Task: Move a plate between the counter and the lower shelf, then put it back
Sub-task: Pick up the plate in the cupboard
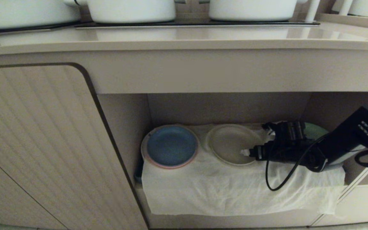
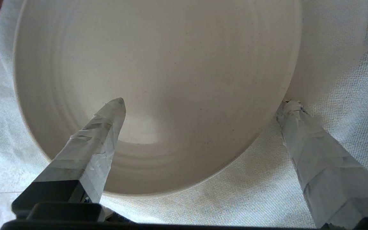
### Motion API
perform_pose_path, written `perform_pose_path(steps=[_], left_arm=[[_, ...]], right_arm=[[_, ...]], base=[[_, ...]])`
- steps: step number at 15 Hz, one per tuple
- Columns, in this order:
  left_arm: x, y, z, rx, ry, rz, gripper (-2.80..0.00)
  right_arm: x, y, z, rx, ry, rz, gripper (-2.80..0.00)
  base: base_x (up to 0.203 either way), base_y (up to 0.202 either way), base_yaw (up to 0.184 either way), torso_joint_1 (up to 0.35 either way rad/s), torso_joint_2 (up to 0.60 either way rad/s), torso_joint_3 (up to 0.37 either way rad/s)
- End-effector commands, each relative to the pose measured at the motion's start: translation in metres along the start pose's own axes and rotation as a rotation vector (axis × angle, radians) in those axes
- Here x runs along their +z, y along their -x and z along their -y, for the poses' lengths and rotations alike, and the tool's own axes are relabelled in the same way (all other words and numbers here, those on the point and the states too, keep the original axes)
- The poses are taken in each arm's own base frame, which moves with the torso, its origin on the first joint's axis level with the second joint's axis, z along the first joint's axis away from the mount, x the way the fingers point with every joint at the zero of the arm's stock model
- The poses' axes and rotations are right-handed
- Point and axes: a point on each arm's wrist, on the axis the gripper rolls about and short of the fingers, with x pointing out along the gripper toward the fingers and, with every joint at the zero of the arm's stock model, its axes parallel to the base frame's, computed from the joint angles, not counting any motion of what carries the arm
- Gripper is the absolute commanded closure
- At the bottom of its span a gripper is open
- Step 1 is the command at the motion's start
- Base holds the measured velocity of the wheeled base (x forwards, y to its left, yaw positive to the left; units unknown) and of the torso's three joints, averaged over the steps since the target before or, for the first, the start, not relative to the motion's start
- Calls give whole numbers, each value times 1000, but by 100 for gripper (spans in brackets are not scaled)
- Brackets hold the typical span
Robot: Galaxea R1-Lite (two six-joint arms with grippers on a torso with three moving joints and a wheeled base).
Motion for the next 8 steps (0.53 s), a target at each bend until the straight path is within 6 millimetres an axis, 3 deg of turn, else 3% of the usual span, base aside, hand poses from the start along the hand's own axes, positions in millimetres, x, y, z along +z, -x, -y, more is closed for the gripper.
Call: perform_pose_path(steps=[1,5,6,8], left_arm=[[0,0,0,1,0,0,0],[0,0,0,1,0,0,0],[0,0,0,1,0,0,0],[0,0,0,1,0,0,0]], right_arm=[[0,-1,0,3,0,1,-280],[-1,-2,-1,3,4,-1,-280],[-1,-2,-1,3,5,0,0],[-1,-2,-1,3,5,2,0]], base=[[0,0,0,0,0,0],[0,0,0,0,0,0],[0,0,0,0,0,0],[0,0,0,0,0,0]])
